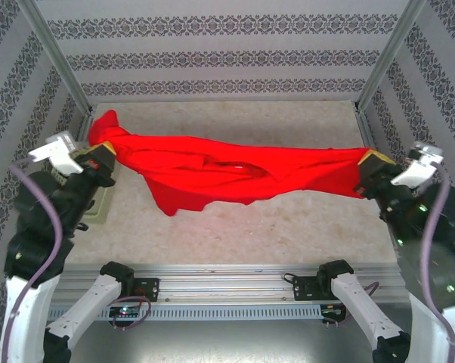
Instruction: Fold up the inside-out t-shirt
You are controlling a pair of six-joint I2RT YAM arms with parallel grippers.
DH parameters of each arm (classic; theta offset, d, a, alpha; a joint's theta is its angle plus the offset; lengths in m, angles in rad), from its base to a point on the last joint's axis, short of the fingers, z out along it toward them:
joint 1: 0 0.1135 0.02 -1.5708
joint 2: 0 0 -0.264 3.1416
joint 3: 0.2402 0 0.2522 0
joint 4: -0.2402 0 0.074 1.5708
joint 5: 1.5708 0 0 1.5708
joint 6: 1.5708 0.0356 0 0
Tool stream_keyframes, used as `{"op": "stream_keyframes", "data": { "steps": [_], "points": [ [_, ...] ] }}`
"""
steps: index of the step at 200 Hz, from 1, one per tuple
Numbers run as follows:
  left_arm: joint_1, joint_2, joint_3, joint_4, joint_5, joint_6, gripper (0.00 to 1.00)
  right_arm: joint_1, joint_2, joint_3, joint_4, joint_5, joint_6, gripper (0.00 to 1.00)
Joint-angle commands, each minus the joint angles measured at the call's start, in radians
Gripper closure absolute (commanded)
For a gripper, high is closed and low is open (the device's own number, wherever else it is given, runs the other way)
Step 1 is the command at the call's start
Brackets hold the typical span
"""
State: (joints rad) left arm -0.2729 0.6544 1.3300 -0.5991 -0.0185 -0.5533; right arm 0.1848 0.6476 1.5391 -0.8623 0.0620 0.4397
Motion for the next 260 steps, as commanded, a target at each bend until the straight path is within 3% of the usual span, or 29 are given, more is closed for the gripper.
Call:
{"op": "stream_keyframes", "data": {
  "steps": [1,30,56,82,109,128,147,160,186,211,260],
  "points": [
    [0.003,-0.009,0.058,0.074,0.043,-0.02,1.0,-0.008,0.018,0.121,0.0,-0.064,0.005,1.0],
    [0.003,0.042,0.061,0.086,0.029,-0.054,1.0,-0.008,0.116,0.209,0.003,-0.024,-0.002,1.0],
    [0.003,0.18,0.029,0.034,-0.045,-0.067,1.0,-0.009,0.251,0.174,0.043,0.013,-0.017,1.0],
    [0.004,0.386,-0.04,0.014,-0.128,-0.075,1.0,-0.016,0.41,0.038,0.142,0.043,-0.027,1.0],
    [0.036,0.643,-0.088,0.049,-0.097,-0.09,1.0,-0.036,0.605,-0.142,0.296,0.013,0.001,1.0],
    [0.066,0.844,-0.087,0.079,-0.05,-0.087,0.88,-0.044,0.788,-0.215,0.391,-0.019,0.025,1.0],
    [0.086,1.03,-0.024,0.061,-0.001,-0.061,0.63,-0.058,1.007,-0.201,0.405,-0.043,0.04,1.0],
    [0.084,1.113,0.029,0.031,0.012,-0.032,0.55,-0.071,1.125,-0.161,0.381,-0.033,0.046,1.0],
    [0.028,1.131,0.069,0.007,-0.031,0.03,0.44,-0.085,1.208,-0.138,0.38,-0.02,0.035,0.84],
    [-0.074,1.125,0.077,0.007,-0.038,0.088,0.37,-0.082,1.193,-0.163,0.401,-0.005,0.024,0.69],
    [-0.229,1.254,0.184,0.031,0.019,0.188,0.34,-0.075,1.17,-0.208,0.42,-0.032,0.032,0.64]
  ]
}}
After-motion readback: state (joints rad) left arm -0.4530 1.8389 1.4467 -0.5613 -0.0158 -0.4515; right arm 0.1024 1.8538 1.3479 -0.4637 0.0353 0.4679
